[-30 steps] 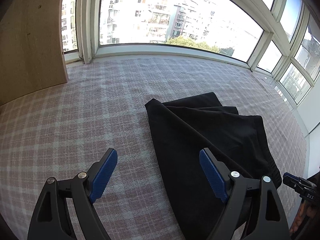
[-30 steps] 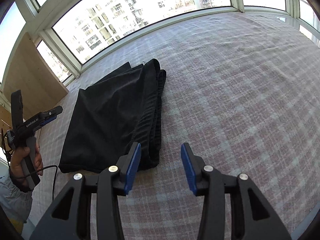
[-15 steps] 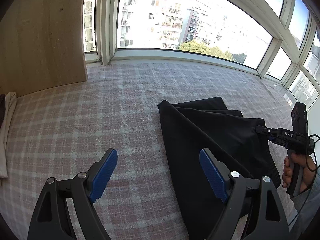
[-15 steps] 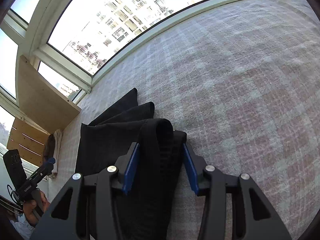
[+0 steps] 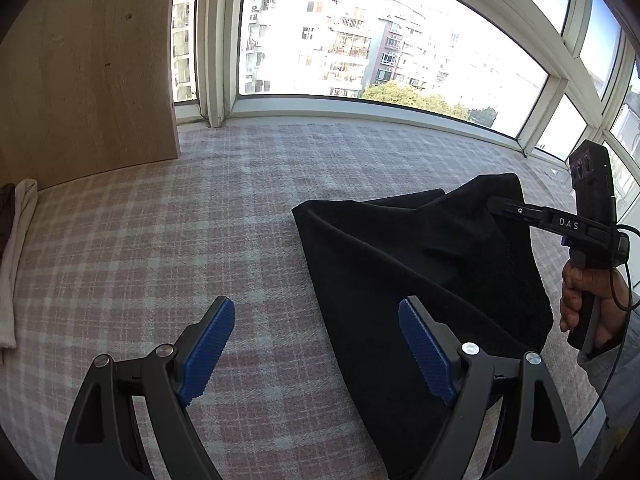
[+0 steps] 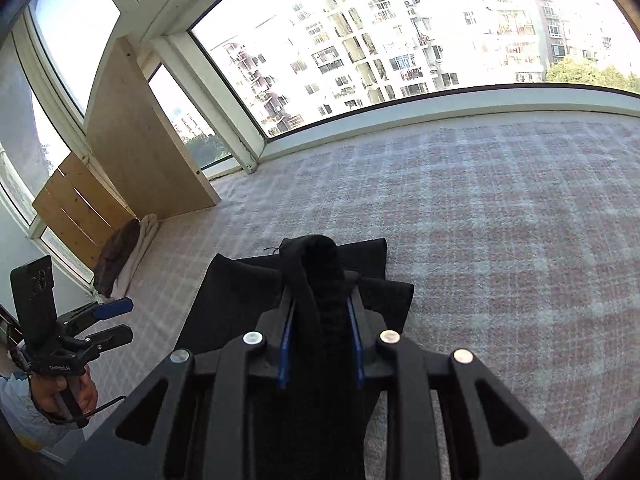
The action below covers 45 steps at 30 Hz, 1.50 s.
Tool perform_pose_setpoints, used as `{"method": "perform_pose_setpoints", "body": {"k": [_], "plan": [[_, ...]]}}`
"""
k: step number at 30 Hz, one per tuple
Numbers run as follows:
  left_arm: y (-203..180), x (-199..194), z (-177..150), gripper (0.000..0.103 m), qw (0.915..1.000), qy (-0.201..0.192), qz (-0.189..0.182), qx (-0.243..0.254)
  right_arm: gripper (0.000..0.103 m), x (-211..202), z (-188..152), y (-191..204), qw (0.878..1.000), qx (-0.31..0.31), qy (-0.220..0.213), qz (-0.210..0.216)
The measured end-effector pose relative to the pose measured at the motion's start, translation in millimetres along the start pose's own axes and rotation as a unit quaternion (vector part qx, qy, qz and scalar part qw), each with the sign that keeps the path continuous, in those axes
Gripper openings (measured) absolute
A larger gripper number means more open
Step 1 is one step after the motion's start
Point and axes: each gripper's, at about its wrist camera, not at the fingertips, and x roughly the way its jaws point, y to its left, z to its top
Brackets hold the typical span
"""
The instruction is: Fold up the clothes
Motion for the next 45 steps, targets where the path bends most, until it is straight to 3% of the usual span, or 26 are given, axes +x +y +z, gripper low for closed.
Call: {"method": "perform_pose_setpoints", "body": {"k": [5,8,10,12,15,18,20,22,25,28,30,33,37,40,43,45], "plan": [[9,0,0,0.084,0.9999,0.000,0.004,-0.012,0.022,14,26,7,0.999,-0.032,0.004,-0.009],[9,2,1,0.084,0.9999,0.006,0.000,-0.013,0.025,43,24,-16,0.996,0.007,0.074,-0.053],[6,3,2,0.084,0.9998,0.009,-0.008,-0.013,0.027,43,16,-23,0.993,0.021,0.087,-0.083],[0,3,3,0.084,0.9997,0.009,-0.021,-0.012,0.036,23,5,-21,0.993,0.018,0.069,-0.095],[-18,5,2,0.084,0.9990,0.017,-0.041,-0.008,0.039,-10,-15,-16,0.991,0.019,0.044,-0.122],[-45,18,-12,0.084,0.9985,0.037,-0.030,0.028,0.039,-32,-30,-9,0.992,0.029,0.033,-0.117],[-57,27,-26,0.084,0.9972,0.051,-0.015,0.053,0.039,-44,-41,3,0.996,0.039,0.023,-0.072],[-57,31,-40,0.084,0.9962,0.063,-0.010,0.059,0.039,-41,-55,22,0.997,0.007,0.039,-0.064],[-46,33,-59,0.084,0.9955,0.078,0.001,0.055,0.039,-25,-79,28,0.993,-0.032,0.074,-0.085],[-39,30,-69,0.085,0.9963,0.068,0.008,0.053,0.037,-33,-76,28,0.992,-0.022,0.062,-0.107],[-40,28,-72,0.085,0.9962,0.066,0.012,0.056,0.038,-35,-65,51,0.989,-0.053,0.045,-0.134],[-40,28,-73,0.085,0.9966,0.063,0.013,0.052,0.039,-12,-48,92,0.990,-0.093,0.047,-0.093],[-35,19,-76,0.085,0.9970,0.068,0.016,0.034,0.040,53,-38,128,0.987,-0.115,0.095,-0.063],[-26,-4,-77,0.085,0.9977,0.066,0.010,0.016,0.041,72,-39,148,0.984,-0.132,0.101,-0.057],[-8,-48,-82,0.085,0.9995,0.031,0.007,-0.002,0.042,67,-50,160,0.984,-0.140,0.097,-0.058],[10,-81,-87,0.085,0.9996,0.002,-0.002,-0.027,0.048,57,-61,166,0.984,-0.142,0.092,-0.061]]}}
